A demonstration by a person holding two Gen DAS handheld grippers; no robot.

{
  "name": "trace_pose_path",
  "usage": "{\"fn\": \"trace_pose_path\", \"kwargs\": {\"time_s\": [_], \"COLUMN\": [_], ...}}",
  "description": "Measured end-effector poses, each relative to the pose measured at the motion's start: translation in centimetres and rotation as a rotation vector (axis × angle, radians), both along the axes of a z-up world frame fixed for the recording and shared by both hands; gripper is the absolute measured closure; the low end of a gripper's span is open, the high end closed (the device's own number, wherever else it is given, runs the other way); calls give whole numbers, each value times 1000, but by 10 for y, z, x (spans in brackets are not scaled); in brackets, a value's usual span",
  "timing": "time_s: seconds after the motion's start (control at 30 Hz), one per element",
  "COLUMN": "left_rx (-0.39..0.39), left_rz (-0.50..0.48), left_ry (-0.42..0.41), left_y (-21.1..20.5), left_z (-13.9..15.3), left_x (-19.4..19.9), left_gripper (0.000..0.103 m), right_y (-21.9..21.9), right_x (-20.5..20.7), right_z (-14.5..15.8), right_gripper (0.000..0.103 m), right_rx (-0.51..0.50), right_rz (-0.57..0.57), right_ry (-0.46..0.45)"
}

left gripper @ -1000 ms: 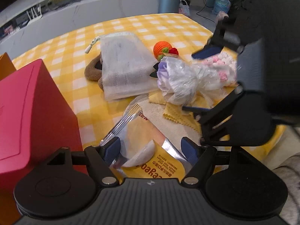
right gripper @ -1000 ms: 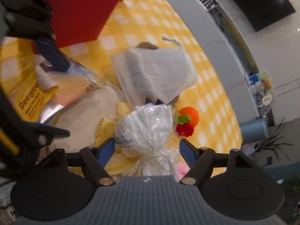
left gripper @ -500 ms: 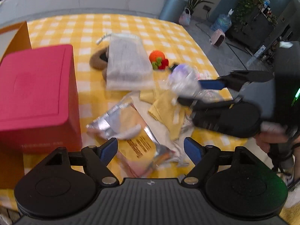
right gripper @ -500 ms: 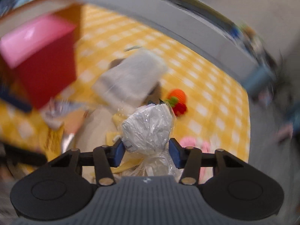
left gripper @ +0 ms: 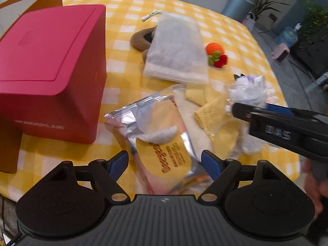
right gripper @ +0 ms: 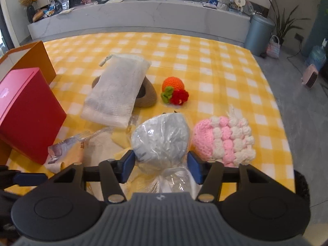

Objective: Organize soft objects
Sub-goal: 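Grasp the plastic-wrapped white bundle with the right tool while the left tool holds the wipes pack, then carry the wipes pack and plastic bundle over the open box with both tools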

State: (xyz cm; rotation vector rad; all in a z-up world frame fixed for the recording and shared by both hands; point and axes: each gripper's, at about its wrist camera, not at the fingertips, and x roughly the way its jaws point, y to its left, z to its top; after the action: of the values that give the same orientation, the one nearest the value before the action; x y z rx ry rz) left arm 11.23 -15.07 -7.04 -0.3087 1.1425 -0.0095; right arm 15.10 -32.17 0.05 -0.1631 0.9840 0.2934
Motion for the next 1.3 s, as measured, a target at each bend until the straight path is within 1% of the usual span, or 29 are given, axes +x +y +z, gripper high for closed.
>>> {"fn": "trace_pose_path", "kwargs": {"time_s": [0.07,0.17,0.23,0.27,0.3,0.33,0.37,0.43,0.5,0.57,0.7,0.77,0.87,0.93,1.03,1.1,1.13,1.23,1.3], "left_rx": [-13,8,20,20,25,39,49,51,48,52,41,21,-20,-63,-152,-189,-202,-234,-267], "left_rz": [13,51,50,36,19,4,-11,-18,-43,-99,-193,-239,-282,-313,-361,-360,-359,-340,-324], "left_ry": [13,34,62,69,76,88,98,99,105,106,85,62,35,16,-13,-51,-72,-137,-173], "left_y": [0,0,0,-1,-2,-3,-3,0,3,3,4,5,8,11,19,26,28,35,42], "left_z": [-5,-9,-15,-15,-15,-15,-14,-12,-12,-9,-3,3,13,21,35,45,50,66,77], "left_x": [5,10,18,21,23,26,27,27,27,28,23,17,6,-1,-10,-16,-18,-24,-27], "left_gripper": [7,7,7,4,4,7,14,24,27,33,37,38,38,38,38,38,38,38,38], "right_y": [-6,-13,-15,-15,-14,-14,-13,-12,-12,-14,-15,-16,-23,-30,-42,-51,-55,-66,-68], "right_x": [4,11,13,12,12,11,10,10,10,11,10,9,5,0,-9,-17,-21,-29,-30], "right_z": [-3,-12,-17,-16,-16,-17,-17,-18,-18,-18,-18,-17,-13,-6,6,17,22,31,32], "right_gripper": [45,45,45,45,45,45,45,45,45,45,45,46,48,48,48,48,48,48,48], "right_rx": [16,29,40,39,36,32,28,22,23,32,39,45,73,106,160,198,237,351,379], "right_rz": [-26,-66,-69,-68,-66,-63,-61,-55,-55,-60,-63,-66,-90,-121,-169,-194,-191,-175,-176], "right_ry": [8,42,57,56,53,50,46,40,38,40,36,31,8,-22,-83,-147,-172,-211,-218]}}
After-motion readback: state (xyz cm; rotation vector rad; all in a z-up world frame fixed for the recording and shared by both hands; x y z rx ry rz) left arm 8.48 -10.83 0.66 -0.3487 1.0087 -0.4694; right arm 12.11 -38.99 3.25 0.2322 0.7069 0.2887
